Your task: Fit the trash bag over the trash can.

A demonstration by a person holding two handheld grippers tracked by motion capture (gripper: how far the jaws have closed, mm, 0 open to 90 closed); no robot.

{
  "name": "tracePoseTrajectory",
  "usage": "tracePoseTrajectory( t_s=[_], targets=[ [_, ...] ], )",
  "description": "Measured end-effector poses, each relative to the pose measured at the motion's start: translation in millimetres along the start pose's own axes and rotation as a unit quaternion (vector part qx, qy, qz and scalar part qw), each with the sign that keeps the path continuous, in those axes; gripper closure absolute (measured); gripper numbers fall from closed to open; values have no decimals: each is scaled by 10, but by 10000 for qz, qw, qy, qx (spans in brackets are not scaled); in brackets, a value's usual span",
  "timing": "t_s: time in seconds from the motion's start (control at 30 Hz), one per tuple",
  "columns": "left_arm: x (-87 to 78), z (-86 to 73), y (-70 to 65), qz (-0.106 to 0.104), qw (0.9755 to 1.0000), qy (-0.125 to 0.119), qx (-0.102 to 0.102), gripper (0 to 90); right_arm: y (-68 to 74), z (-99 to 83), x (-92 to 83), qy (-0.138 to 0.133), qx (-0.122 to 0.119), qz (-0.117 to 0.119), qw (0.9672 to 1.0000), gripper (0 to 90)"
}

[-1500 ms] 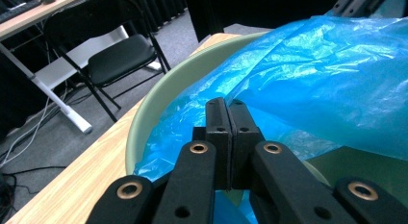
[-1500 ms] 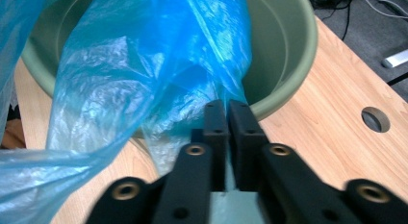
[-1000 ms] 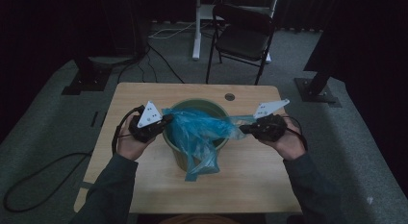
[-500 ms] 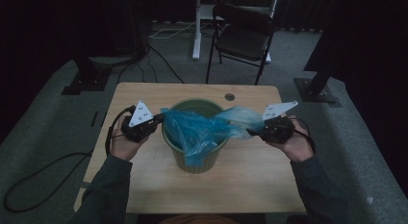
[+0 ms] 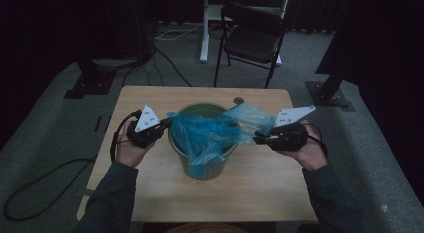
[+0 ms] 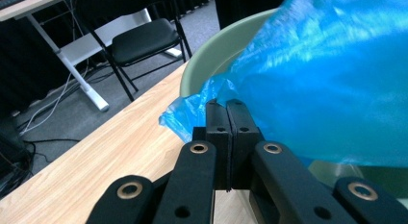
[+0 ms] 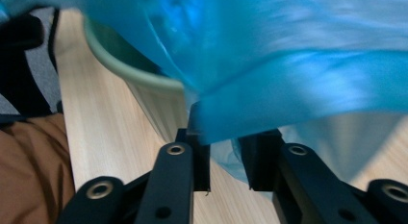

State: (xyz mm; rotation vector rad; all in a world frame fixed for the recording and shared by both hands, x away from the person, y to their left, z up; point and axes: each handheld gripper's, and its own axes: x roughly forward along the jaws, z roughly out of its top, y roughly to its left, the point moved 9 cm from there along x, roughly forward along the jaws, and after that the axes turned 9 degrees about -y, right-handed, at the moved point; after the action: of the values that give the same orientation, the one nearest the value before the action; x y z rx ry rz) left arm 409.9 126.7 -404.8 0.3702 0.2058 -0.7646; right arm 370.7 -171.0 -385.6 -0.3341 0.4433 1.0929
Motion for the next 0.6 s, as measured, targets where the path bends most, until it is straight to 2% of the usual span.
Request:
tracePoseTrajectory(
  t_s=[0.07,0.23,0.6],
  targets=[
    [8,7,-12,-12,10000,-9,-5,894,58,96,12,-114,-73,78,9999,705],
    [16,11,-19,-26,10000,-11,4,894,74,186,17,-256,-72,94,9996,699],
    [40,33,-48,-51,10000,-39,12,893,74,361,171,-354,-108,48,9993,684]
  ],
)
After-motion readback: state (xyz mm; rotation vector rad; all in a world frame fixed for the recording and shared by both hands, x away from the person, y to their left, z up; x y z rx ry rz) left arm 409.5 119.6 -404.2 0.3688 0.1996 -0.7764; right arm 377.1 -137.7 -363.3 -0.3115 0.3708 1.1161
